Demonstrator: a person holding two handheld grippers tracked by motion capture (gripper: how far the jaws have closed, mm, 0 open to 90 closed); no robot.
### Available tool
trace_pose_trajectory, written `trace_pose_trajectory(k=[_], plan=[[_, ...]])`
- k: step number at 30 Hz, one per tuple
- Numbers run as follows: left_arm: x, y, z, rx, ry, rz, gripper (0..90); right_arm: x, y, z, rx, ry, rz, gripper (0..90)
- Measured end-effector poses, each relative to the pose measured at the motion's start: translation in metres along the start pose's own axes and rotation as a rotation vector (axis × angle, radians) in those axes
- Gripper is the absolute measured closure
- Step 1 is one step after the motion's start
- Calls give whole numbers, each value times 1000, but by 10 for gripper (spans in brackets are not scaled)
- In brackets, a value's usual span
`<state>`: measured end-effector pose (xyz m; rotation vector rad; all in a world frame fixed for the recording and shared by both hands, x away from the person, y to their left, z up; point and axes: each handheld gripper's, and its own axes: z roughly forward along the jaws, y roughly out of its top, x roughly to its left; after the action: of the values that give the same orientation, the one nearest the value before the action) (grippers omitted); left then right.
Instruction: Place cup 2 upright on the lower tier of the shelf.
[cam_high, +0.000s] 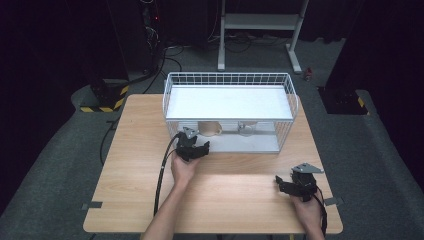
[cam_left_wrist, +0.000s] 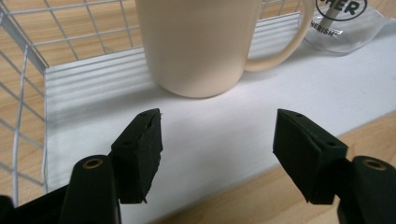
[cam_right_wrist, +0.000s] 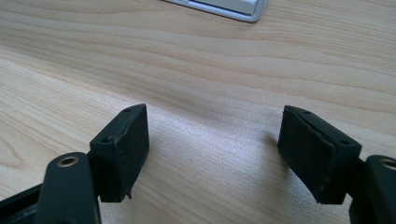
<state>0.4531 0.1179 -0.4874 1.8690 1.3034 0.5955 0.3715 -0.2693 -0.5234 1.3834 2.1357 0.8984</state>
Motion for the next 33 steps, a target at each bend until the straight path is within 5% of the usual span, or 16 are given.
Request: trace_pose_trajectory(k=[13, 33], plan=[[-1, 2, -21, -17, -35, 34, 272, 0, 0, 0, 0, 0, 0, 248], [9, -3, -47, -56, -62, 3, 248, 0, 0, 0, 0, 0, 0, 248]])
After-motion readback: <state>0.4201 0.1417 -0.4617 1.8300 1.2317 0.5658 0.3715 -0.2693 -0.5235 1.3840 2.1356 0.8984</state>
